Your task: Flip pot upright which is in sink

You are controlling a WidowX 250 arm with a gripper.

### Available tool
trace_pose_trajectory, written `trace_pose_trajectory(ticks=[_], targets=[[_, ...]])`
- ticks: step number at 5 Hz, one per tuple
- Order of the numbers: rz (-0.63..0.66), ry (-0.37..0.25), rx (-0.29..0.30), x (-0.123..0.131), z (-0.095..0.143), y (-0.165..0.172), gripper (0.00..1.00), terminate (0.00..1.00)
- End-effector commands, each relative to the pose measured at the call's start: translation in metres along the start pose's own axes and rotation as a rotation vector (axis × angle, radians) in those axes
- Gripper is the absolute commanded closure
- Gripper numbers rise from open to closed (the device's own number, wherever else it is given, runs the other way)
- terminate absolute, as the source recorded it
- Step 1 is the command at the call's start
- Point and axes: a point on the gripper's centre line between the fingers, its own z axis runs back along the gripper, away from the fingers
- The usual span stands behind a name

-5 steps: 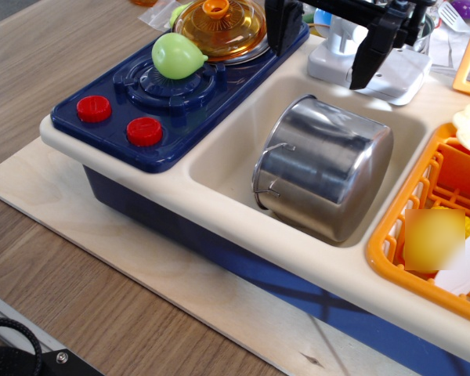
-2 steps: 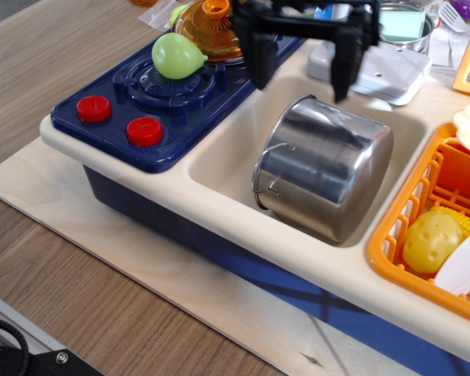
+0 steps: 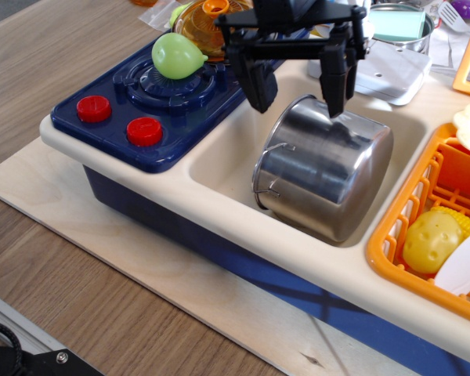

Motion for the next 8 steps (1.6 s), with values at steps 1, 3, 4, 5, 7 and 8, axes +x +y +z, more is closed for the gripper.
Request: trace_pose_trajectory(ticks=[1,3,4,5,7,8], targets=[[0.004,-0.088,-0.075,0.004,0.003,-0.001,0.00,0.00],[0.075,-0.091,-0.139,0.005,-0.009,-0.025,1.00,0.00],[0.112,-0.087,-0.144,0.005,-0.012,-0.038,1.00,0.00],[0.095,-0.076,-0.067,0.009,-0.007,-0.049,1.00,0.00],[-0.127,-0.119,0.343,0.012,0.002,-0.055,0.00,0.00],[-0.127,-0.119,0.343,0.012,0.002,-0.055,0.00,0.00]])
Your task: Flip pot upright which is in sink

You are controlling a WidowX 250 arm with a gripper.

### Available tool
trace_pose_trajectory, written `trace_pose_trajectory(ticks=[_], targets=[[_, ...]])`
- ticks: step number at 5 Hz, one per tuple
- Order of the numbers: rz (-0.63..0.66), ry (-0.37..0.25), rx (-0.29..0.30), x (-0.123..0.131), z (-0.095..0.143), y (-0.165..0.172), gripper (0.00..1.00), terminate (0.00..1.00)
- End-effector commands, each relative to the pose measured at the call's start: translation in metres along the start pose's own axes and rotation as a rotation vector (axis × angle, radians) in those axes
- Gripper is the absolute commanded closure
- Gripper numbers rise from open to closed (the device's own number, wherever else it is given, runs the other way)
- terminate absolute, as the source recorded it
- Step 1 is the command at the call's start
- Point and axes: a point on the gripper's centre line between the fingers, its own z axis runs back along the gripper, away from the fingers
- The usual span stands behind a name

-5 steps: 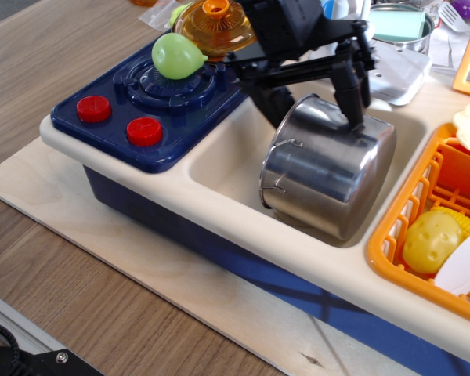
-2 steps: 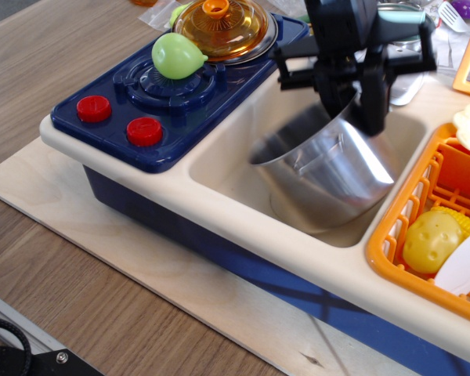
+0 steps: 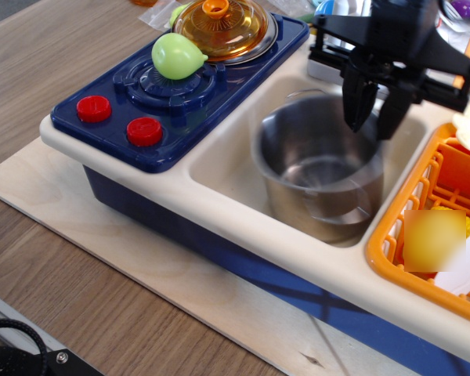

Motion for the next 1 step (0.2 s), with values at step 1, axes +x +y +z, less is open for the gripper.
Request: trace_pose_trajectory(ticks=[1], targets=[[0.013,-0.047,-0.008,0.0084,0.0117,0.0022,0.00,1.00]])
